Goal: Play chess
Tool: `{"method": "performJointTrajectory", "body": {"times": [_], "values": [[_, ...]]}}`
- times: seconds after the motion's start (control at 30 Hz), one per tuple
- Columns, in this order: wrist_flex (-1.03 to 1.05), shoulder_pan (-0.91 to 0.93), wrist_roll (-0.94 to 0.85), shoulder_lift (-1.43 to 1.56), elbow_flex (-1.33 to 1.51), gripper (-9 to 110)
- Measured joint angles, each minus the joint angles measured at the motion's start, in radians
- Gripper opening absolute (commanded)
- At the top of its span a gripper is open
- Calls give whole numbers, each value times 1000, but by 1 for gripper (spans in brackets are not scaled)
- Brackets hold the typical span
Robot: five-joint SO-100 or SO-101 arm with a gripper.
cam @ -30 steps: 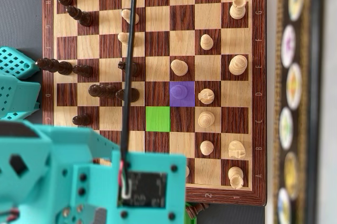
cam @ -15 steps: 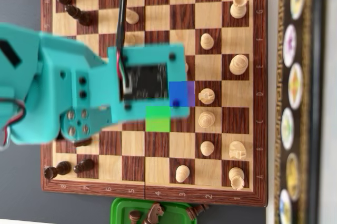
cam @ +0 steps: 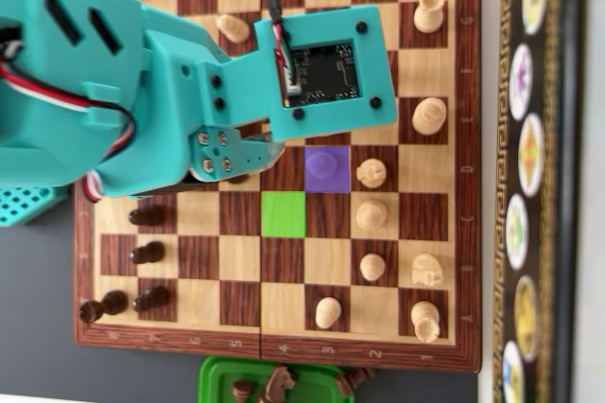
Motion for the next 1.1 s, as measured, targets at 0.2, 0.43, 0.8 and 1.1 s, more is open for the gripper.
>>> {"method": "performJointTrajectory", "body": {"times": [0.2,0.43,0.8,1.1], "values": [[0,-3,0,-84,-64,12],[0,17,-11,-163,-135,12],[5,80,-28,-193,-153,12],[28,78,-28,-210,-156,12]]}}
